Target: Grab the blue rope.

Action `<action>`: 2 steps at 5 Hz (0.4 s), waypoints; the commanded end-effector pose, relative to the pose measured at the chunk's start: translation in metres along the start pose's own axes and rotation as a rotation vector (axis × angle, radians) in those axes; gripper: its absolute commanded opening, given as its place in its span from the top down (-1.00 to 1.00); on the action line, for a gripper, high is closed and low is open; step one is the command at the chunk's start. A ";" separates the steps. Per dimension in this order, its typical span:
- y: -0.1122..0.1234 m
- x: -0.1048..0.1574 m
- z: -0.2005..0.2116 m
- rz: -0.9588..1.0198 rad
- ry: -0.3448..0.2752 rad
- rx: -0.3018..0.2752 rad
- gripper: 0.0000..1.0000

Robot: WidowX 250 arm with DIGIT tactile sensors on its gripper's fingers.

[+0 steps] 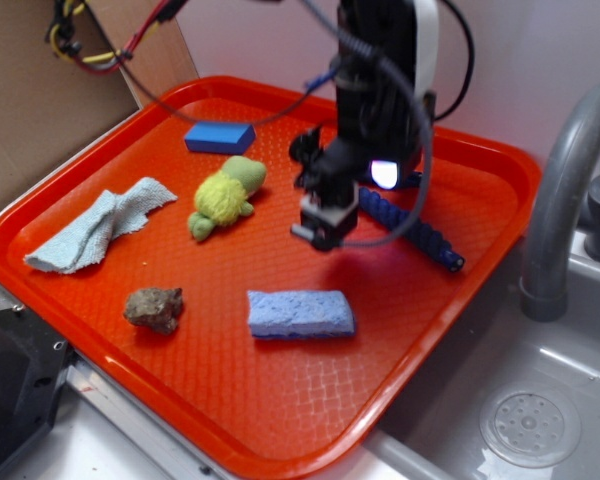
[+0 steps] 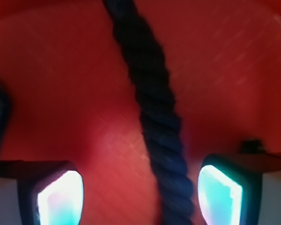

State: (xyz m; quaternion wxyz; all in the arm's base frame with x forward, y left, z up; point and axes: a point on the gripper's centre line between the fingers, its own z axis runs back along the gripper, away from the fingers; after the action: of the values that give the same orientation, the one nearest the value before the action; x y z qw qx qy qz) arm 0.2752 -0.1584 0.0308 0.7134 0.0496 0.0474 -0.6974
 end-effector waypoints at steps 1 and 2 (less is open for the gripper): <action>-0.019 0.025 -0.023 0.064 -0.057 0.020 -1.00; -0.015 0.018 -0.029 0.120 -0.075 -0.006 1.00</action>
State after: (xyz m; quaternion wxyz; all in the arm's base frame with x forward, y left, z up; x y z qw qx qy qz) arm 0.2815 -0.1709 0.0139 0.7577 0.0252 0.0077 -0.6521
